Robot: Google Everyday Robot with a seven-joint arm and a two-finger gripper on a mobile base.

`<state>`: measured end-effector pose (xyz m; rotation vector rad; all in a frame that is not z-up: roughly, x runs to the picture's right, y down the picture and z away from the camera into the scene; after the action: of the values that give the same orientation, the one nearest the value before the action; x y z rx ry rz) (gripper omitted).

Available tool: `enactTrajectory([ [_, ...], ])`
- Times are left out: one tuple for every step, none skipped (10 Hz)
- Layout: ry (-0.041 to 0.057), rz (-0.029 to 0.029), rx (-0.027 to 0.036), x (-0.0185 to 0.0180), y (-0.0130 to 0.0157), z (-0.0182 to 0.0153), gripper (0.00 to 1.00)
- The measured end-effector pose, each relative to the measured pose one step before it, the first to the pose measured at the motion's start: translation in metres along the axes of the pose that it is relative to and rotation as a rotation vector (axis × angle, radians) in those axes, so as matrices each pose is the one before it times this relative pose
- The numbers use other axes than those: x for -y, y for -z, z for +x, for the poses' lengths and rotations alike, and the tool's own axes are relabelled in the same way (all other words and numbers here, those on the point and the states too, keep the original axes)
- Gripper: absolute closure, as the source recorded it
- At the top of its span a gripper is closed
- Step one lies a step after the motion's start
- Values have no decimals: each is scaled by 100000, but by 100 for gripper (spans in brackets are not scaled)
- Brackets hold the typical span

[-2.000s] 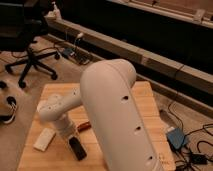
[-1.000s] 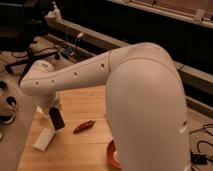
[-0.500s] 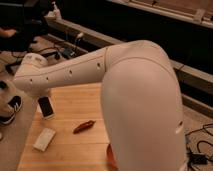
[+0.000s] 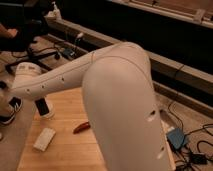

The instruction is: Place the eraser in the ceramic cup

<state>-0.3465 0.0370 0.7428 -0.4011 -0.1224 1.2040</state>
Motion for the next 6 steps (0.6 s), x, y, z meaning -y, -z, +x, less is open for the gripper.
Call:
enactTrajectory([
  [-434,394,1195,94,-840,-136,90],
  [-823,215,927,172,-864,-109,90],
  [-908,-4,442,188,-602,-98,90],
  [-933,-488,210,33,-492,-147,90],
  [-564,-621,-540,-80,-282,-47,90],
  [51,-938,-1423,-89,-133,53,90],
])
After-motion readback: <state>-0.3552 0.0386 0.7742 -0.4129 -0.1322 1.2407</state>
